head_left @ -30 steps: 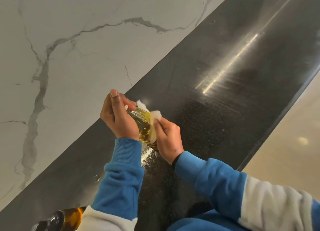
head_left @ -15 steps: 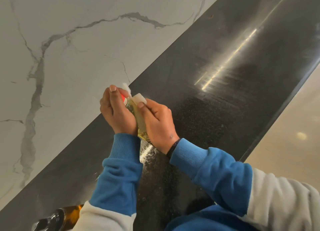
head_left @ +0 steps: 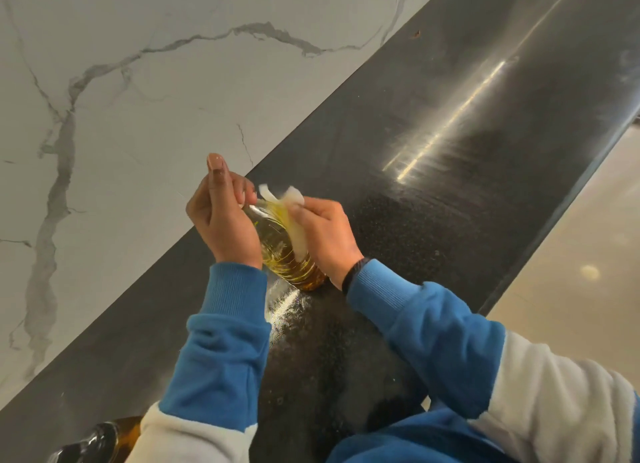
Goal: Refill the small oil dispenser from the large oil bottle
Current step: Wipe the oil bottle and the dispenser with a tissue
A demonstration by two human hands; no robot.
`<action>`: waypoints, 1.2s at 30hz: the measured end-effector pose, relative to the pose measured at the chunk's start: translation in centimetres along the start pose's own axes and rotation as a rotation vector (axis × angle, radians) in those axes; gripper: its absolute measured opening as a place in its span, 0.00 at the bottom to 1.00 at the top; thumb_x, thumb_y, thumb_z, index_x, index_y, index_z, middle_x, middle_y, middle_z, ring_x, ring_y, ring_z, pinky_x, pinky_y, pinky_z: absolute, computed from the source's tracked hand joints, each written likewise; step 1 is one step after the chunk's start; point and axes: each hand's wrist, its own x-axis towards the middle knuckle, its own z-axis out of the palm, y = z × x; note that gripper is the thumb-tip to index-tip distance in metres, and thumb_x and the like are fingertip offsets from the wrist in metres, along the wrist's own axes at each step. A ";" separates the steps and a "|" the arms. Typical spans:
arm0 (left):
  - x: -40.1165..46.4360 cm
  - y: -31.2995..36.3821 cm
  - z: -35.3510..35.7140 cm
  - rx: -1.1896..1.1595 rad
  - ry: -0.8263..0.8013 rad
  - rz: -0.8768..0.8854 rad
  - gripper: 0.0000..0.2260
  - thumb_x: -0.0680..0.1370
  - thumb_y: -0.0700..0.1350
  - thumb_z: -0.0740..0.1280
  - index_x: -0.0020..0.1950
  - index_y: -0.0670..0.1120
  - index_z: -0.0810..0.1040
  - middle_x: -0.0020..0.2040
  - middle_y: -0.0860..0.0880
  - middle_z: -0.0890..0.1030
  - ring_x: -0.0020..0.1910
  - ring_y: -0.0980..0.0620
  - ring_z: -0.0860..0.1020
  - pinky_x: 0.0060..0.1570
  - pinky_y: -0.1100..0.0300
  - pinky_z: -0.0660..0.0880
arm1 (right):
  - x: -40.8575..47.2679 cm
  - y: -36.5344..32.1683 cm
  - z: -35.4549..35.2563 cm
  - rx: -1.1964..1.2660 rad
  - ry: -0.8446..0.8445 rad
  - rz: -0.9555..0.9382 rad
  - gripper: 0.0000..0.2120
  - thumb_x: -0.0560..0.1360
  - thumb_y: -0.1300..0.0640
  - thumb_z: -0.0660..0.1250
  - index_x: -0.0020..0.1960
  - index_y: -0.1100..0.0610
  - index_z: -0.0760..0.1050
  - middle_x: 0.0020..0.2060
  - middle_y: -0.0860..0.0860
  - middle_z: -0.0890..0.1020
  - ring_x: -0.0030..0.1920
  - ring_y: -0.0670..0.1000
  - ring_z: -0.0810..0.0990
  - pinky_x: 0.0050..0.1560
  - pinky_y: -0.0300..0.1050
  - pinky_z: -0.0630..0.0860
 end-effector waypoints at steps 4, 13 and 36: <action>0.1 -0.1 -0.2 0.003 -0.047 0.008 0.25 0.85 0.44 0.58 0.26 0.51 0.67 0.23 0.55 0.67 0.26 0.52 0.66 0.35 0.57 0.67 | -0.3 -0.6 1.0 0.055 -0.053 -0.197 0.15 0.78 0.52 0.61 0.41 0.62 0.78 0.34 0.51 0.75 0.38 0.49 0.72 0.38 0.49 0.71; 0.5 -0.2 -0.2 0.073 -0.143 0.021 0.26 0.84 0.44 0.60 0.25 0.51 0.70 0.22 0.52 0.68 0.25 0.50 0.67 0.35 0.56 0.70 | 1.2 6.7 -1.6 -0.230 0.041 0.337 0.14 0.79 0.59 0.58 0.39 0.62 0.76 0.37 0.52 0.76 0.36 0.48 0.72 0.33 0.37 0.70; -3.3 -1.5 0.5 0.262 0.210 0.112 0.08 0.81 0.50 0.66 0.46 0.48 0.74 0.38 0.45 0.81 0.39 0.49 0.80 0.47 0.64 0.76 | 1.2 7.4 -3.1 -0.348 0.005 0.155 0.17 0.79 0.57 0.64 0.35 0.65 0.74 0.30 0.52 0.71 0.31 0.52 0.70 0.34 0.44 0.73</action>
